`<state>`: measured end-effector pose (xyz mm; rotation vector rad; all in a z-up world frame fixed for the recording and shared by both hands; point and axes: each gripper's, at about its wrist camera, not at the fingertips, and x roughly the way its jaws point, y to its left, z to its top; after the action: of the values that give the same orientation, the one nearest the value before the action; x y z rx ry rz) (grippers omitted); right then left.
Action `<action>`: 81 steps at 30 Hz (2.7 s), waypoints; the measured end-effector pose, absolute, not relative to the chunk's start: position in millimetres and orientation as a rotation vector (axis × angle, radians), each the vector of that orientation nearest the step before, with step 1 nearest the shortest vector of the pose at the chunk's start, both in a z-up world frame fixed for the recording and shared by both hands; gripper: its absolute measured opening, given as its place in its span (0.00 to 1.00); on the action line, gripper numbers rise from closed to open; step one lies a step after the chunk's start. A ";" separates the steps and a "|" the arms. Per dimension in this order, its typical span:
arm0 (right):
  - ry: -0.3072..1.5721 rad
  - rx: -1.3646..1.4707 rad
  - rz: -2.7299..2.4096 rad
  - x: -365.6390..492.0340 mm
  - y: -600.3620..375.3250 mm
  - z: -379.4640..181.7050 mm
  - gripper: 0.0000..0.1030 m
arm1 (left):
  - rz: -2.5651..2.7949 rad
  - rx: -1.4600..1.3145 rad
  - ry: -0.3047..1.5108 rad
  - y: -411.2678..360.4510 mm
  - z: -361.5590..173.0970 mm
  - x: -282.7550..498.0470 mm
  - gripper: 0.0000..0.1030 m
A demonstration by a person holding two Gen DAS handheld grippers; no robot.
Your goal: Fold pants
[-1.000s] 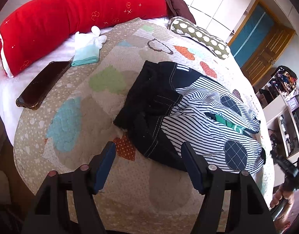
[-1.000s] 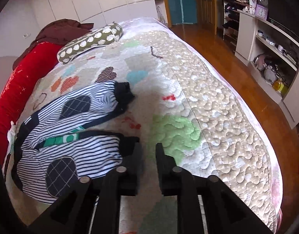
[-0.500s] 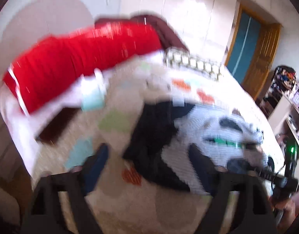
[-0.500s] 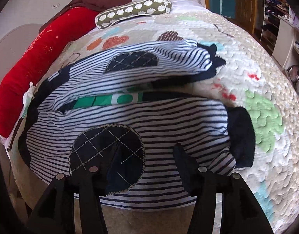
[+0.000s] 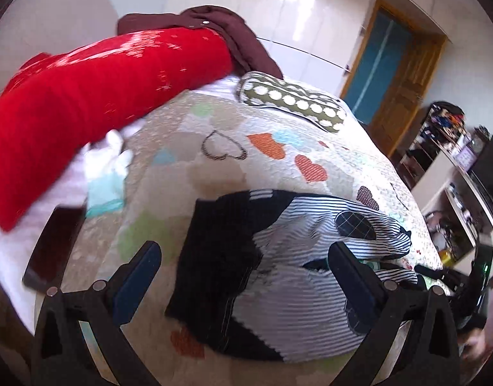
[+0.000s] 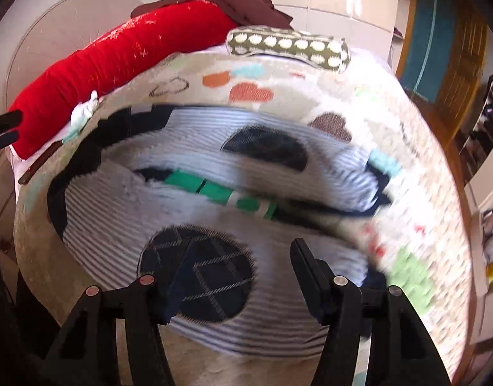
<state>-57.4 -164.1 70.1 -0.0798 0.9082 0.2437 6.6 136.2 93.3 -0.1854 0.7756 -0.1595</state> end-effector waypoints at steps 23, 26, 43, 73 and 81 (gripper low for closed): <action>1.093 -0.170 0.367 155.0 -185.9 16.4 0.63 | -0.494 0.158 1.199 38.9 -43.5 215.6 0.87; 1.095 -0.089 0.413 150.9 -188.5 16.6 0.06 | -0.479 0.160 1.171 36.7 -34.6 205.7 0.16; 0.931 -0.076 0.341 6.0 -173.8 93.0 0.05 | -0.411 0.059 0.946 62.1 53.9 44.1 0.05; 0.796 0.637 0.021 -130.7 -313.6 22.3 0.66 | -0.230 -0.216 0.949 146.6 37.0 -106.7 0.66; 0.842 0.726 0.123 -95.4 -292.0 5.4 0.17 | -0.240 -0.161 0.938 130.7 42.1 -113.0 0.66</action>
<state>-95.4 -292.0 5.4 0.7257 0.8415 0.1229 -113.0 130.7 42.1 -0.1610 0.9383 -0.2401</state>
